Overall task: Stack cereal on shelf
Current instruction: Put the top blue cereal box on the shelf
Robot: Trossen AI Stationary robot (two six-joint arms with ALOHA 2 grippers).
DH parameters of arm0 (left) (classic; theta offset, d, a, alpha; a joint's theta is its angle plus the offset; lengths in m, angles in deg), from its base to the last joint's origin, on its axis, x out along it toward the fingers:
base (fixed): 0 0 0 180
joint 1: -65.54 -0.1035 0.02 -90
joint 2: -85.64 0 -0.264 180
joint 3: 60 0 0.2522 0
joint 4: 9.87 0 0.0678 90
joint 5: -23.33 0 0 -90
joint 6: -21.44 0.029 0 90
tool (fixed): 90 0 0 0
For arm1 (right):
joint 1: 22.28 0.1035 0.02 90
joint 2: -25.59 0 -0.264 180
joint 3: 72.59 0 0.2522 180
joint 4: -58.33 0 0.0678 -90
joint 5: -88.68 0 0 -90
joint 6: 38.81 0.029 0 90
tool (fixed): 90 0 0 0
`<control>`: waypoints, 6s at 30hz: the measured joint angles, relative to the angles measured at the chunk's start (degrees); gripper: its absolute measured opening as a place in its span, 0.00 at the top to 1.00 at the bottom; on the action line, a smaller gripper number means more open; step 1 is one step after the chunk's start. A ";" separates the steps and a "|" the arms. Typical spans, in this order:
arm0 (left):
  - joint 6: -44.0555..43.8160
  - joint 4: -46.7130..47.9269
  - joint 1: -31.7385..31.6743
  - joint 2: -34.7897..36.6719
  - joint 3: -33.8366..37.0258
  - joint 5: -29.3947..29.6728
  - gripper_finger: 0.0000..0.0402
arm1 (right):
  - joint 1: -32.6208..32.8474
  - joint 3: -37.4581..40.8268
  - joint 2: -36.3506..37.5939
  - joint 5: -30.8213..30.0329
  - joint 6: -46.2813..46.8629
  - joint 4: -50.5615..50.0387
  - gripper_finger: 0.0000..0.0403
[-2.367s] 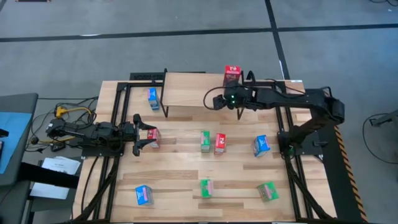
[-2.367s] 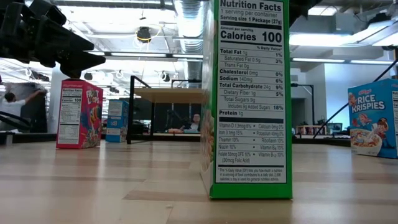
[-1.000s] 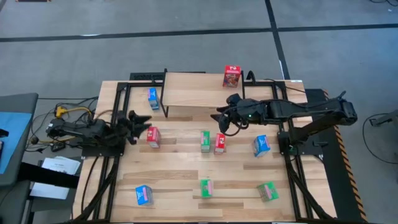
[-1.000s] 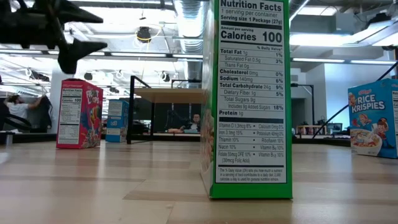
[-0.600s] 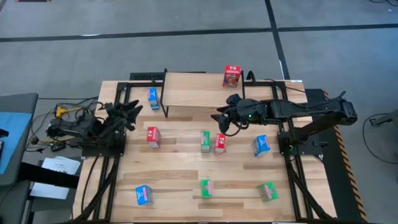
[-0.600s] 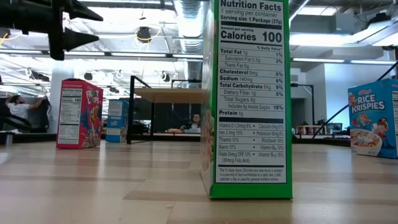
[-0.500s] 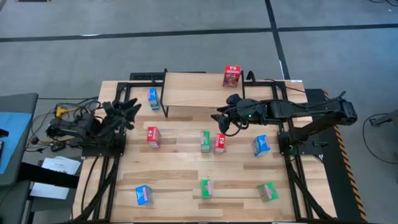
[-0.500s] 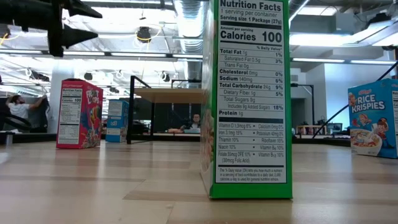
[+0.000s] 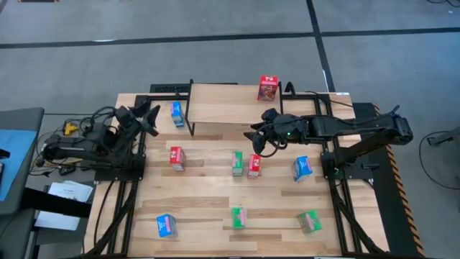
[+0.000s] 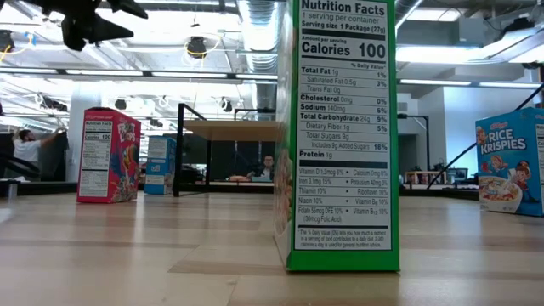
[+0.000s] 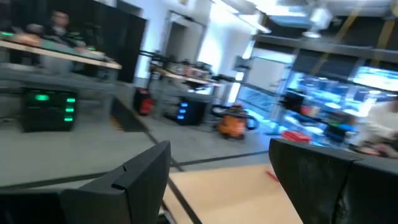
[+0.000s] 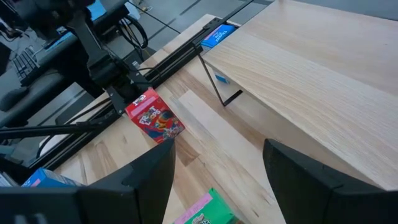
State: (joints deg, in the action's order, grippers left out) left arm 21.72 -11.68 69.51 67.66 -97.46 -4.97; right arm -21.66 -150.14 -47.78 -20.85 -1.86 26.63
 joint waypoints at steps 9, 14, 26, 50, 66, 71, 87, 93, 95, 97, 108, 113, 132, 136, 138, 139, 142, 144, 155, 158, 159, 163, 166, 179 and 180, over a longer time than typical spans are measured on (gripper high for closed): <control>-5.86 9.62 -6.19 -9.31 -9.71 0.71 0.35 | 0.00 0.00 -0.02 0.04 0.00 0.01 0.34; -14.20 24.23 -11.33 -12.98 -16.76 -4.36 0.35 | 0.02 0.00 -0.02 0.06 0.00 0.00 0.34; -27.96 46.81 -32.52 -23.77 -22.89 -24.17 0.35 | 1.20 0.00 -0.02 0.11 0.07 0.02 0.34; -37.07 48.19 -38.32 -40.86 -22.89 -32.89 0.35 | 5.71 0.00 -0.02 0.11 0.07 0.00 0.34; -38.93 47.85 -38.92 -47.86 -22.87 -34.96 0.38 | 5.77 0.00 -0.02 0.09 0.02 -0.35 0.34; -37.90 47.78 -40.00 -47.61 -22.87 -35.97 0.40 | 5.77 0.00 -0.02 0.09 0.02 -1.80 0.34; -36.83 43.61 -48.86 -47.58 -22.87 -50.58 0.40 | 5.75 0.00 -0.02 0.06 0.04 -1.84 0.34; -37.03 43.60 -49.46 -47.58 -22.87 -50.86 0.40 | 5.75 0.00 -0.02 0.08 0.04 -1.83 0.34; -37.05 43.78 -49.46 -47.58 -22.87 -50.68 0.40 | 5.75 0.00 -0.02 0.08 0.04 -1.84 0.34; -37.10 44.60 -49.46 -47.58 -22.87 -49.55 0.40 | 5.75 0.00 -0.02 0.09 0.04 -1.84 0.34; -37.57 47.71 -49.46 -47.61 -22.87 -47.56 0.40 | 5.75 0.00 -0.02 0.07 0.07 -1.84 0.34; -37.59 47.54 -49.44 -47.65 -22.87 -48.51 0.40 | 5.75 0.00 -0.02 0.07 0.09 -1.84 0.34; -37.67 43.89 -49.49 -53.38 -22.98 -49.59 0.40 | 5.75 0.00 -0.02 0.09 0.08 -1.82 0.34; -37.66 43.93 -49.44 -53.39 -22.98 -49.04 0.40 | 5.75 0.00 -0.02 0.09 0.09 -1.86 0.34; -37.63 44.11 -49.44 -53.39 -22.98 -48.93 0.40 | 5.75 0.00 -0.02 0.09 0.07 -1.84 0.34; -37.41 44.13 -49.44 -53.39 -22.98 -48.89 0.40 | 5.75 0.00 -0.02 0.09 0.07 -1.84 0.34; -36.80 44.19 -49.44 -53.42 -22.98 -48.81 0.40 | 5.75 0.00 -0.02 0.09 0.09 -1.84 0.34; -36.80 44.27 -49.44 -53.43 -22.95 -48.78 0.40 | 5.75 0.00 -0.02 0.09 0.09 -1.84 0.34; -36.70 46.13 -49.42 -53.44 -22.93 -47.85 0.48 | 5.75 0.00 -0.02 0.09 0.11 -1.82 0.34; -36.67 46.18 -49.42 -53.44 -22.93 -47.69 0.50 | 5.75 0.00 -0.02 0.11 0.13 -1.84 0.34; -36.67 46.20 -49.42 -53.44 -22.93 -47.67 0.51 | 5.75 0.00 -0.02 0.11 0.13 -1.84 0.34; -36.57 46.20 -49.42 -53.44 -22.93 -47.66 0.52 | 5.77 0.00 -0.02 0.11 0.13 -1.84 0.34; -36.54 46.20 -49.42 -53.44 -22.93 -47.65 0.53 | 5.77 0.00 -0.02 0.11 0.13 -1.83 0.34; -34.63 45.70 -49.46 -53.48 -22.87 -49.53 0.59 | 5.77 0.00 -0.02 0.11 0.13 -1.83 0.34; -34.33 45.70 -49.46 -53.48 -22.87 -49.69 0.60 | 5.77 0.00 -0.02 0.11 0.13 -1.81 0.34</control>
State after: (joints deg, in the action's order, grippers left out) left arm -12.62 34.02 20.05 14.18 -120.32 -54.66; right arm -15.89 -150.14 -47.80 -20.74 -1.73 24.82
